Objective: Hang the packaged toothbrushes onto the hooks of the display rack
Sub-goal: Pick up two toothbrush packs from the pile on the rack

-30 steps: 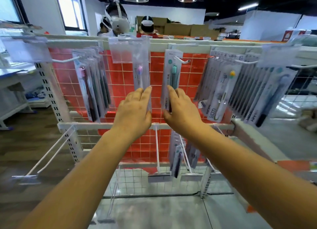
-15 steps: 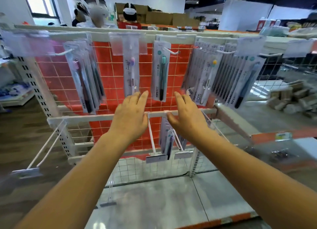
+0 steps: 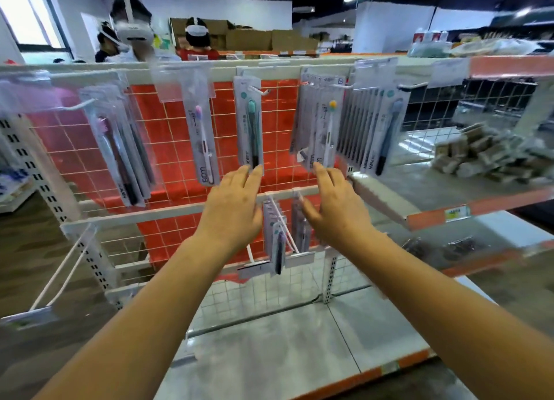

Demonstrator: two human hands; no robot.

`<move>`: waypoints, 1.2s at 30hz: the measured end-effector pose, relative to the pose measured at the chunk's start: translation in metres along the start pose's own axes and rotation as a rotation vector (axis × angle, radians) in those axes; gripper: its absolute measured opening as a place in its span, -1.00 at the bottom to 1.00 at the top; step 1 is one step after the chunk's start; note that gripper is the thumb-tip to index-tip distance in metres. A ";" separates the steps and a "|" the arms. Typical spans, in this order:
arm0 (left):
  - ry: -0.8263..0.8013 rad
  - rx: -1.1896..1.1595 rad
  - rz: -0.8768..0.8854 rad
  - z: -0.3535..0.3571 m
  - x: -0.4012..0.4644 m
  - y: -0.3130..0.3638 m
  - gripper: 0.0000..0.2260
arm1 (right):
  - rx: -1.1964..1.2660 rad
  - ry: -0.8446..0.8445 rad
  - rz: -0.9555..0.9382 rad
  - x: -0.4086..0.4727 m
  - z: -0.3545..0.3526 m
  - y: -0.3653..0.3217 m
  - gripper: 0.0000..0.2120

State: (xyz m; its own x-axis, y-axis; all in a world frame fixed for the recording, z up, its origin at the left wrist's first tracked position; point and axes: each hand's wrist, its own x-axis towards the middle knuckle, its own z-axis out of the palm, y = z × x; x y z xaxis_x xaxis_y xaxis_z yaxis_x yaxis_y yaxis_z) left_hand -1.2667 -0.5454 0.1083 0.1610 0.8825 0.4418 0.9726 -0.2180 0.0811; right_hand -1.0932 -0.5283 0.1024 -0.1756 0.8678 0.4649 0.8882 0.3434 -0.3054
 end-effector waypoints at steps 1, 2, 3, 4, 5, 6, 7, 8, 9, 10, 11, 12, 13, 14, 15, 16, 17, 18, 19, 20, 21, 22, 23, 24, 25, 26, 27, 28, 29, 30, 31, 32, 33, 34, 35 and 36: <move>0.000 -0.004 0.004 0.001 0.002 0.004 -0.44 | -0.004 0.003 -0.001 0.000 -0.002 0.005 -0.38; -0.001 -0.010 0.010 0.002 0.004 0.008 -0.44 | -0.004 0.009 -0.003 0.000 -0.004 0.010 -0.38; -0.002 -0.013 0.016 0.004 0.007 0.012 -0.44 | -0.004 0.012 -0.003 0.002 -0.005 0.016 -0.38; -0.002 -0.011 0.019 0.005 0.010 0.017 -0.44 | -0.006 0.011 0.002 0.003 -0.008 0.023 -0.38; -0.001 -0.006 0.016 0.006 0.014 0.021 -0.44 | -0.011 0.008 0.009 0.005 -0.010 0.030 -0.37; -0.002 -0.003 0.009 0.008 0.018 0.026 -0.43 | -0.017 0.007 0.013 0.007 -0.013 0.037 -0.37; -0.003 -0.008 -0.001 0.010 0.023 0.032 -0.43 | -0.023 0.002 0.013 0.009 -0.015 0.044 -0.37; -0.004 -0.015 -0.012 0.012 0.029 0.038 -0.42 | -0.028 -0.002 0.007 0.012 -0.017 0.052 -0.36; 0.000 -0.022 -0.017 0.014 0.034 0.045 -0.42 | -0.033 -0.005 -0.002 0.015 -0.020 0.060 -0.36; 0.007 -0.025 -0.017 0.016 0.040 0.052 -0.42 | -0.035 -0.005 -0.012 0.018 -0.022 0.068 -0.36; 0.011 -0.024 -0.015 0.019 0.045 0.061 -0.42 | -0.034 -0.005 -0.020 0.021 -0.025 0.077 -0.36; 0.011 -0.020 -0.014 0.021 0.049 0.069 -0.42 | -0.027 -0.006 -0.024 0.024 -0.028 0.086 -0.36; 0.008 -0.013 -0.015 0.025 0.054 0.077 -0.42 | -0.020 -0.010 -0.026 0.027 -0.030 0.095 -0.36; 0.003 -0.003 -0.016 0.028 0.059 0.084 -0.42 | -0.015 -0.014 -0.027 0.030 -0.033 0.103 -0.35; -0.001 0.004 -0.020 0.031 0.064 0.091 -0.42 | -0.015 -0.020 -0.028 0.033 -0.035 0.112 -0.35; -0.005 0.010 -0.027 0.035 0.069 0.098 -0.41 | -0.014 -0.024 -0.029 0.037 -0.037 0.120 -0.33; -0.007 0.013 -0.033 0.038 0.074 0.104 -0.41 | -0.010 -0.024 -0.029 0.041 -0.038 0.129 -0.32; -0.009 0.012 -0.039 0.041 0.080 0.111 -0.40 | -0.001 -0.018 -0.031 0.045 -0.038 0.138 -0.32; -0.008 0.010 -0.046 0.044 0.084 0.117 -0.40 | 0.007 -0.013 -0.034 0.049 -0.039 0.147 -0.31; -0.006 0.010 -0.052 0.047 0.089 0.123 -0.40 | 0.012 -0.011 -0.036 0.053 -0.038 0.155 -0.31; -0.008 0.015 -0.062 0.049 0.093 0.128 -0.40 | 0.016 -0.016 -0.035 0.058 -0.038 0.162 -0.31; -0.012 0.018 -0.069 0.051 0.095 0.132 -0.40 | 0.021 -0.020 -0.027 0.060 -0.038 0.166 -0.30; -0.015 0.025 -0.084 0.054 0.100 0.137 -0.40 | 0.032 -0.027 -0.024 0.065 -0.037 0.174 -0.29; -0.019 0.031 -0.099 0.057 0.104 0.141 -0.40 | 0.048 -0.032 -0.025 0.069 -0.037 0.180 -0.29; -0.021 0.035 -0.115 0.061 0.109 0.145 -0.40 | 0.069 -0.036 -0.026 0.074 -0.038 0.187 -0.29; -0.021 0.038 -0.131 0.063 0.113 0.148 -0.40 | 0.094 -0.038 -0.023 0.080 -0.037 0.194 -0.29; -0.016 0.038 -0.146 0.066 0.118 0.151 -0.40 | 0.120 -0.035 -0.013 0.087 -0.037 0.200 -0.28; -0.008 0.033 -0.160 0.069 0.122 0.153 -0.40 | 0.143 -0.031 0.006 0.095 -0.035 0.205 -0.26; -0.002 0.027 -0.173 0.072 0.125 0.155 -0.41 | 0.164 -0.024 0.034 0.103 -0.034 0.211 -0.25; 0.003 0.023 -0.187 0.074 0.129 0.157 -0.41 | 0.186 -0.014 0.065 0.112 -0.032 0.217 -0.24; 0.006 0.024 -0.202 0.077 0.132 0.159 -0.41 | 0.204 -0.003 0.088 0.121 -0.031 0.222 -0.24; 0.006 0.028 -0.219 0.079 0.134 0.161 -0.41 | 0.213 0.013 0.099 0.128 -0.031 0.226 -0.24; 0.004 0.033 -0.234 0.082 0.137 0.162 -0.41 | 0.219 0.031 0.096 0.134 -0.030 0.229 -0.24; 0.002 0.035 -0.248 0.084 0.140 0.163 -0.41 | 0.227 0.050 0.089 0.139 -0.030 0.233 -0.24; 0.001 0.033 -0.261 0.086 0.142 0.163 -0.41 | 0.235 0.064 0.078 0.143 -0.031 0.235 -0.23; -0.001 0.028 -0.273 0.088 0.144 0.163 -0.41 | 0.239 0.067 0.065 0.146 -0.030 0.238 -0.23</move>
State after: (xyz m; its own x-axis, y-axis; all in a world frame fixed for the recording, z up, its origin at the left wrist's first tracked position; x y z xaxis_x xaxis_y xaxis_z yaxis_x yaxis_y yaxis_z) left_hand -1.0700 -0.4177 0.1066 -0.1076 0.9074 0.4063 0.9842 0.0396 0.1723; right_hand -0.8952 -0.3304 0.1224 -0.0861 0.8679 0.4893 0.7698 0.3697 -0.5203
